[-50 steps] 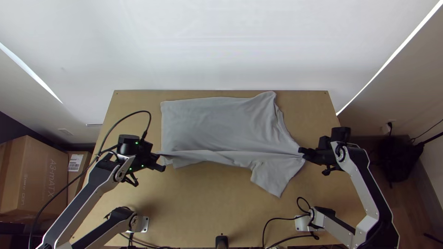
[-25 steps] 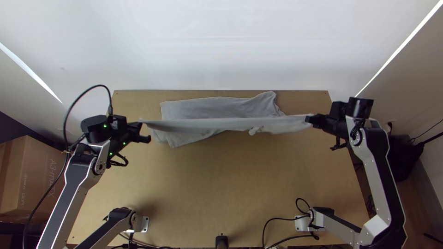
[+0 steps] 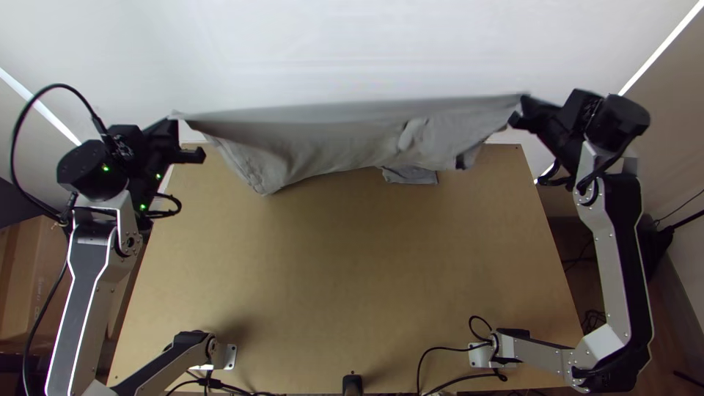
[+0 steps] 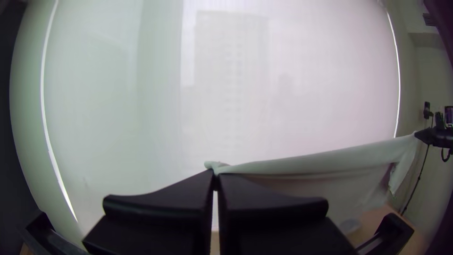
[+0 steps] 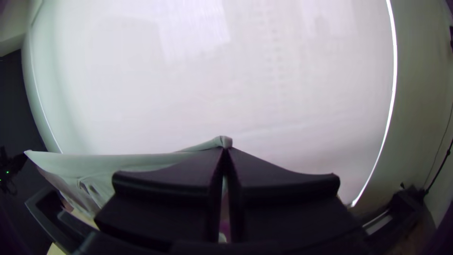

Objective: Fold the t-shirt

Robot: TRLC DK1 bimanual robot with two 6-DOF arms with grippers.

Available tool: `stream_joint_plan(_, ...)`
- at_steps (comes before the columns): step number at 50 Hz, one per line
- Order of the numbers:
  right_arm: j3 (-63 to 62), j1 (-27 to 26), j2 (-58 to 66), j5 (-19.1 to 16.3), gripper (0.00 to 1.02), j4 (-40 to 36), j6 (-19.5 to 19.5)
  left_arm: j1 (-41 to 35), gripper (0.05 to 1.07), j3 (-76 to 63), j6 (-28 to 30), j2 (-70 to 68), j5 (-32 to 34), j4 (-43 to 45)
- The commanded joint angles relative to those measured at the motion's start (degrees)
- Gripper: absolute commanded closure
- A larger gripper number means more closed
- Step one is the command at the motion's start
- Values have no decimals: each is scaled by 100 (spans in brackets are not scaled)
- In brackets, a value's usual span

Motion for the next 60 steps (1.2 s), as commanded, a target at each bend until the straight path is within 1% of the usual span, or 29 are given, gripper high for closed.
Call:
stream_joint_plan(1, 403, -114, 19, 342, 100, 621, 44, 157, 105, 615, -247, 107, -352, 318)
stream_joint_plan(8, 702, -123, -25, 518, 100, 1184, 70, 192, 105, 1090, -238, 221, -475, 608)
stream_joint_plan(13, 966, -123, -130, 606, 100, 1386, 123, 218, 105, 1459, -221, 247, -510, 705)
stream_joint_plan(17, 1150, -114, -324, 624, 100, 1447, 273, 218, 105, 1679, -194, 177, -510, 793)
stream_joint_plan(21, 1300, -114, -614, 615, 100, 1518, 325, 227, 105, 1872, -194, 19, -501, 863)
stream_joint_plan(24, 1414, -114, -851, 615, 100, 1518, 457, 218, 105, 1995, -247, -192, -501, 898)
stream_joint_plan(28, 1449, -70, -1282, 615, 100, 1500, 484, 165, 105, 2101, -317, -509, -501, 880)
stream_joint_plan(34, 1387, -44, -2002, 615, 100, 1280, 527, 113, 105, 2101, -344, -1036, -492, 784)
stream_joint_plan(37, 1379, 18, -2363, 615, 100, 1043, 527, 95, 105, 2083, -493, -1291, -510, 687)
stream_joint_plan(43, 1361, 176, -2934, 606, 100, 788, 527, 95, 105, 2048, -572, -1766, -668, 564)
stream_joint_plan(50, 1423, 176, -3233, 518, 100, 340, 519, 42, 105, 2083, -581, -2091, -563, 212)
stream_joint_plan(53, 1370, 194, -3285, 465, 100, 85, 527, 42, 105, 2065, -766, -2161, -528, -104)
stream_joint_plan(55, 1229, 211, -3312, 465, 100, -29, 536, 42, 105, 1995, -933, -2205, -528, -324)
stream_joint_plan(57, 957, 220, -3400, 465, 100, -47, 624, 34, 105, 1811, -1091, -2293, -519, -491)
stream_joint_plan(60, 447, 334, -3558, 465, 100, -73, 668, -10, 105, 1371, -1170, -2486, -475, -693)
